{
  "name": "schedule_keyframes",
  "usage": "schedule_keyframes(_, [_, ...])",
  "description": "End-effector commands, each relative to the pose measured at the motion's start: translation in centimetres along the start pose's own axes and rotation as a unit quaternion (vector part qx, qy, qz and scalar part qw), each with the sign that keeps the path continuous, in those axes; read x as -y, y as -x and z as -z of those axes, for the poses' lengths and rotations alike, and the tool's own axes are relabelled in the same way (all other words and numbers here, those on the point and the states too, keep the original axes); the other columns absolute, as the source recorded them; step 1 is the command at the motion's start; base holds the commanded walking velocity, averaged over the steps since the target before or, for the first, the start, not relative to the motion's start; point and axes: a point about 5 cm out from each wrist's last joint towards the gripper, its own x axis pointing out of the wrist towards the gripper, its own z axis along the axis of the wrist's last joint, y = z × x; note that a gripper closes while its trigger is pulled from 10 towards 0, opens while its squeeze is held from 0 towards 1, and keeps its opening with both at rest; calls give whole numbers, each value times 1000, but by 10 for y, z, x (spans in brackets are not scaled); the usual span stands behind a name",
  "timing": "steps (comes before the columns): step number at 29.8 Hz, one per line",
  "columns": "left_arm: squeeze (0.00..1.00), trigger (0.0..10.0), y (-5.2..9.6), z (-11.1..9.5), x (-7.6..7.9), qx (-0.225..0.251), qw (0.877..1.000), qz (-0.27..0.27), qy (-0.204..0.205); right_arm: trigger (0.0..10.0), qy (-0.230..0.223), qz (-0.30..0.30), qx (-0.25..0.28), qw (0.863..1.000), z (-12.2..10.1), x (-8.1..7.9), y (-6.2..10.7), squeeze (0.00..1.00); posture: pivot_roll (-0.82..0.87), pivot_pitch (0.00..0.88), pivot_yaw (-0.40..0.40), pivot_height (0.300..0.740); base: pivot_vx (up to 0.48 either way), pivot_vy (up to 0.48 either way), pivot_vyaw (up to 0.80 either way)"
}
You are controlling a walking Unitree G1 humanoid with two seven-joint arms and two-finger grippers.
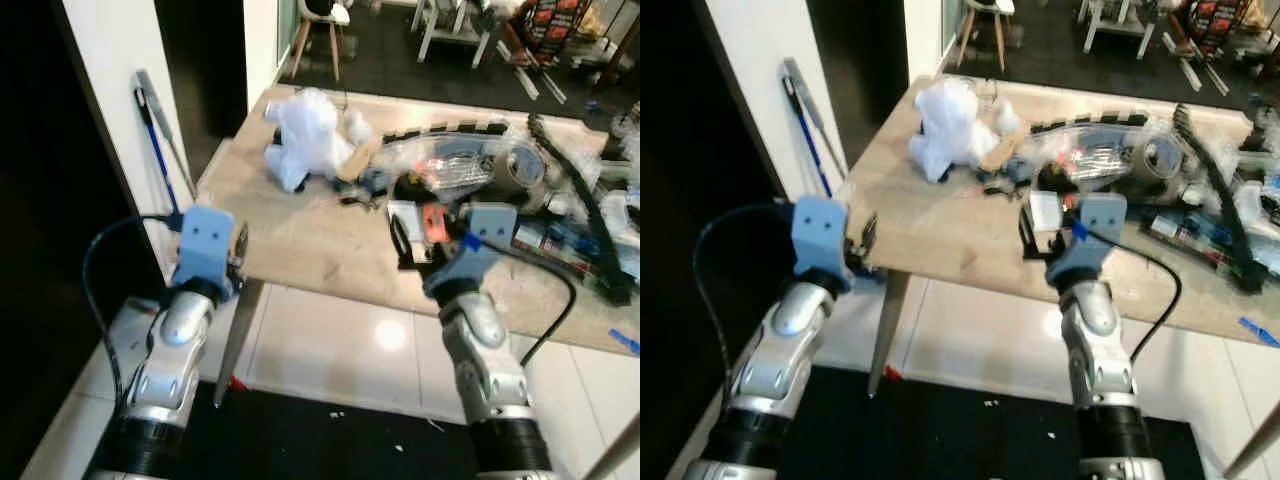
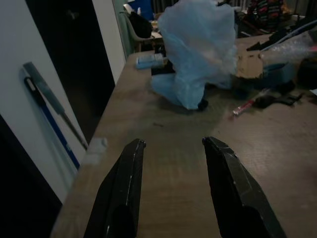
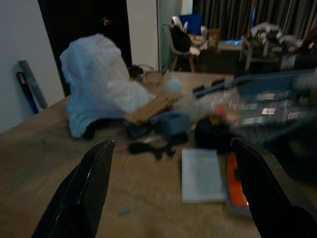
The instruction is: Picking trash to rubbish bin
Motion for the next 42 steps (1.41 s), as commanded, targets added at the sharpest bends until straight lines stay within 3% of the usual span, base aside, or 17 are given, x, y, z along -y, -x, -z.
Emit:
schedule_keyframes(1, [0, 10000, 3, 2, -3, -7, 1000, -1, -8, 10000, 1, -5, -3, 1000, 2, -5, 1, 0, -41, 102, -65, 740, 285, 0, 0])
schedule_keyframes(14, [0, 10000, 1, 1, -2, -5, 1000, 3, -9, 10000, 31, -4, 2, 1000, -1, -2, 0, 0, -42, 101, -59, 740, 286, 0, 0])
schedule_keyframes(20, [0, 10000, 1, 1, -1, -5, 1000, 3, -9, 10000, 31, -3, 4, 999, -1, -2, 0, 0, -42, 102, -59, 740, 287, 0, 458])
schedule_keyframes(42, [0, 10000, 1, 2, 2, -8, 1000, 14, -4, 10000, 25, 14, 14, 999, -5, 2, 0, 0, -48, 108, -59, 740, 288, 0, 0])
